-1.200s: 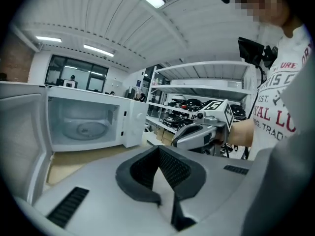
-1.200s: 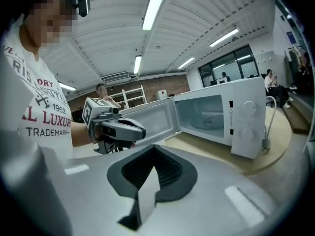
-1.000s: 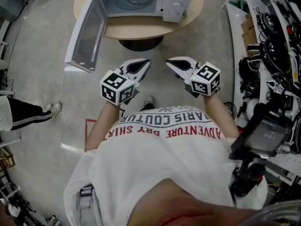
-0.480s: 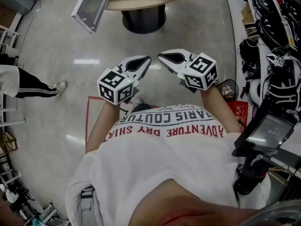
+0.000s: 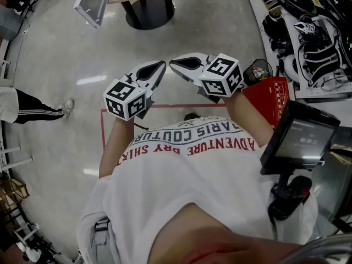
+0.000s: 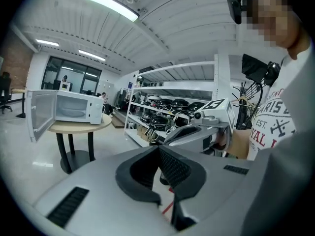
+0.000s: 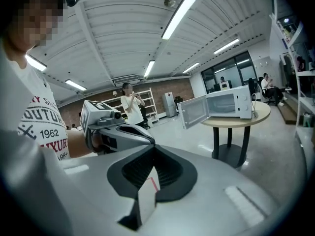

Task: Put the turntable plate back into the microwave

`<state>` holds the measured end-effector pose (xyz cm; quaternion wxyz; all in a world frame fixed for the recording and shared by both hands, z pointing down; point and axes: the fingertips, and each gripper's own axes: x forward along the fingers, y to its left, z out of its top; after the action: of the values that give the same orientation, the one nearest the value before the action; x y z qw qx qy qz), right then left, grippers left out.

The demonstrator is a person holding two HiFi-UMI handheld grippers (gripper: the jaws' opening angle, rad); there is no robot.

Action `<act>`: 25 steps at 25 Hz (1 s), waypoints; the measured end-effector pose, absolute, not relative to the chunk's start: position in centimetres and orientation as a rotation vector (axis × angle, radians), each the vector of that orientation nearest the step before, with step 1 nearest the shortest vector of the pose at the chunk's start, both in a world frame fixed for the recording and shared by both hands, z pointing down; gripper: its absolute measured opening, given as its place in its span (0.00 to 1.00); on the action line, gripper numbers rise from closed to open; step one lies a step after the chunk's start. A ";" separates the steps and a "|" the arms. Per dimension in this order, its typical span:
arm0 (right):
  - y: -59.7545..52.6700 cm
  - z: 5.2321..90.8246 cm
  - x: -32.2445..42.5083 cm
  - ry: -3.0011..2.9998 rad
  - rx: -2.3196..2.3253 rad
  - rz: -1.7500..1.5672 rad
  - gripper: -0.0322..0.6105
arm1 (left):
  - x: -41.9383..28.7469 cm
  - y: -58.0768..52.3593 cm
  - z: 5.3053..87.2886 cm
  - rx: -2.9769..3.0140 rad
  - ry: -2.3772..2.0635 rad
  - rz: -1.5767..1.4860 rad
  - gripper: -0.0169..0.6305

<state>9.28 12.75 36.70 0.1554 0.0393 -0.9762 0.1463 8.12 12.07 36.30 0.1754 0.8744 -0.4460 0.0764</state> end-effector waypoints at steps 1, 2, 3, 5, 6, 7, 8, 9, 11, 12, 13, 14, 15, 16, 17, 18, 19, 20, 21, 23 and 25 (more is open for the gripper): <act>15.0 36.9 8.8 -2.806 0.113 0.432 0.05 | 7.7 14.3 36.7 2.478 -1.257 0.225 0.03; 17.6 37.1 8.3 -2.815 0.111 0.449 0.05 | 7.4 16.8 37.1 2.481 -1.252 0.233 0.03; 20.2 37.3 7.9 -2.822 0.111 0.466 0.05 | 7.1 19.4 37.3 2.485 -1.247 0.242 0.03; 25.5 37.5 7.4 -2.832 0.131 0.480 0.05 | 6.6 24.8 37.5 2.496 -1.231 0.264 0.03; 28.0 37.5 7.2 -2.837 0.148 0.478 0.05 | 6.3 27.3 37.5 2.497 -1.222 0.269 0.03; 30.3 37.3 6.9 -2.842 0.166 0.476 0.05 | 5.8 29.7 37.2 2.495 -1.215 0.264 0.03; 32.5 37.0 6.5 -2.848 0.180 0.475 0.05 | 5.4 31.9 36.9 2.491 -1.209 0.249 0.03; 34.7 36.6 6.2 -2.854 0.188 0.474 0.05 | 4.9 34.1 36.4 2.489 -1.206 0.230 0.03; 38.9 35.7 5.8 -2.861 0.201 0.465 0.05 | 4.4 38.2 35.1 2.500 -1.209 0.213 0.03; 40.7 35.2 5.8 -2.861 0.210 0.455 0.05 | 4.4 40.0 34.5 2.511 -1.213 0.214 0.03; 42.2 34.7 5.9 -2.862 0.221 0.444 0.05 | 4.5 41.4 33.9 2.521 -1.215 0.213 0.03; 43.1 34.3 6.1 -2.864 0.230 0.437 0.05 | 4.6 42.4 33.4 2.530 -1.215 0.209 0.03; 43.6 34.0 6.3 -2.866 0.238 0.435 0.05 | 4.7 43.0 33.1 2.536 -1.213 0.202 0.03; 43.8 33.8 6.5 -2.868 0.246 0.437 0.05 | 4.9 43.1 32.9 2.539 -1.209 0.197 0.03; 43.7 33.8 6.7 -2.867 0.254 0.440 0.05 | 5.0 43.0 32.9 2.542 -1.204 0.196 0.03; 43.5 33.9 6.8 -2.865 0.263 0.442 0.05 | 5.1 42.8 33.0 2.544 -1.198 0.198 0.03; 43.3 33.9 6.9 -2.863 0.272 0.444 0.05 | 5.2 42.5 33.1 2.546 -1.192 0.202 0.03; 43.1 33.9 7.1 -2.863 0.281 0.447 0.05 | 5.3 42.3 33.1 2.549 -1.187 0.207 0.03; 43.0 33.9 7.3 -2.863 0.288 0.450 0.05 | 5.5 42.3 33.1 2.552 -1.185 0.212 0.03; 43.8 33.9 7.8 -2.862 0.297 0.456 0.05 | 5.9 43.1 33.1 2.555 -1.186 0.214 0.03; 45.6 33.6 8.7 -2.862 0.302 0.462 0.05 | 6.7 45.0 32.8 2.555 -1.187 0.210 0.03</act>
<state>8.74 45.56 33.60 0.1131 0.1030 -0.9756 0.1574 6.67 45.00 32.77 0.1576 0.8930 -0.4151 0.0735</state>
